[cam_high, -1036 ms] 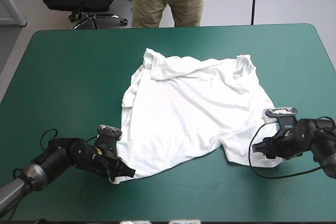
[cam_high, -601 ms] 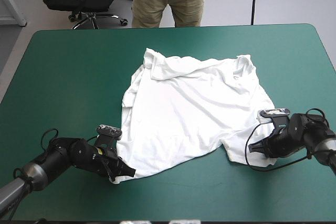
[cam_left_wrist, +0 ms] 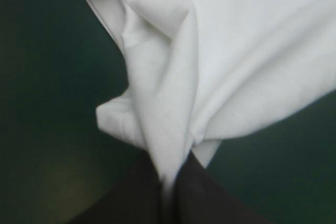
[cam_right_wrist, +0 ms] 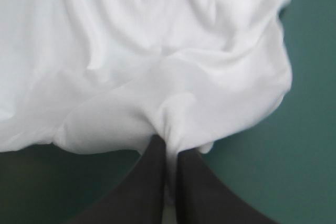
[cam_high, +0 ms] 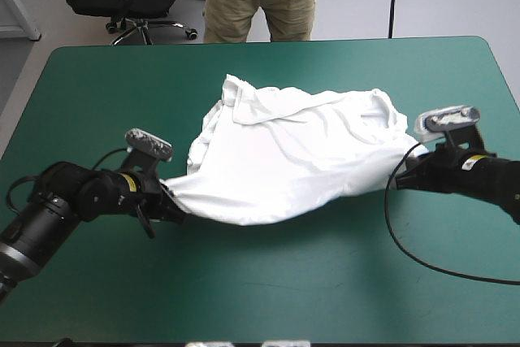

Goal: Fold the cloth

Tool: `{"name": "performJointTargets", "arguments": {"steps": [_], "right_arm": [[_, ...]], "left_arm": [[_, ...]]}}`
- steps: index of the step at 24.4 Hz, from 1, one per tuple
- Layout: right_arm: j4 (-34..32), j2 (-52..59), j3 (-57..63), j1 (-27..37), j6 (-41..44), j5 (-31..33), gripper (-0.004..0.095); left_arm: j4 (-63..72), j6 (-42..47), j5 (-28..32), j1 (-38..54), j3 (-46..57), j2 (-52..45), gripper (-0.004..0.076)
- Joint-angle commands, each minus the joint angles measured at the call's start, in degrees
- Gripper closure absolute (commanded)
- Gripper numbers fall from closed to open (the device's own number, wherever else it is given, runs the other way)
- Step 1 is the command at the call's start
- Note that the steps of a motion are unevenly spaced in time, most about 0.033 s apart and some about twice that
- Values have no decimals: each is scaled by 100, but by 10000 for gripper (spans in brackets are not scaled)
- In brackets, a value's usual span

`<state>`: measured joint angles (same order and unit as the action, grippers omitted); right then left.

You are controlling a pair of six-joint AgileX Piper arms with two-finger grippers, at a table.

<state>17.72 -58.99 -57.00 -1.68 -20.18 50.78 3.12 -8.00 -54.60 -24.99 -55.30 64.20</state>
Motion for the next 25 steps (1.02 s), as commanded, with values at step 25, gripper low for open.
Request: {"name": "performJointTargets", "arguments": {"steps": [25], "right_arm": [[-280, 161, -7325, 45, -1030, -344, 925]], "left_arm": [[-1878, -859, 749, -20, -8077, 909, 741]]}}
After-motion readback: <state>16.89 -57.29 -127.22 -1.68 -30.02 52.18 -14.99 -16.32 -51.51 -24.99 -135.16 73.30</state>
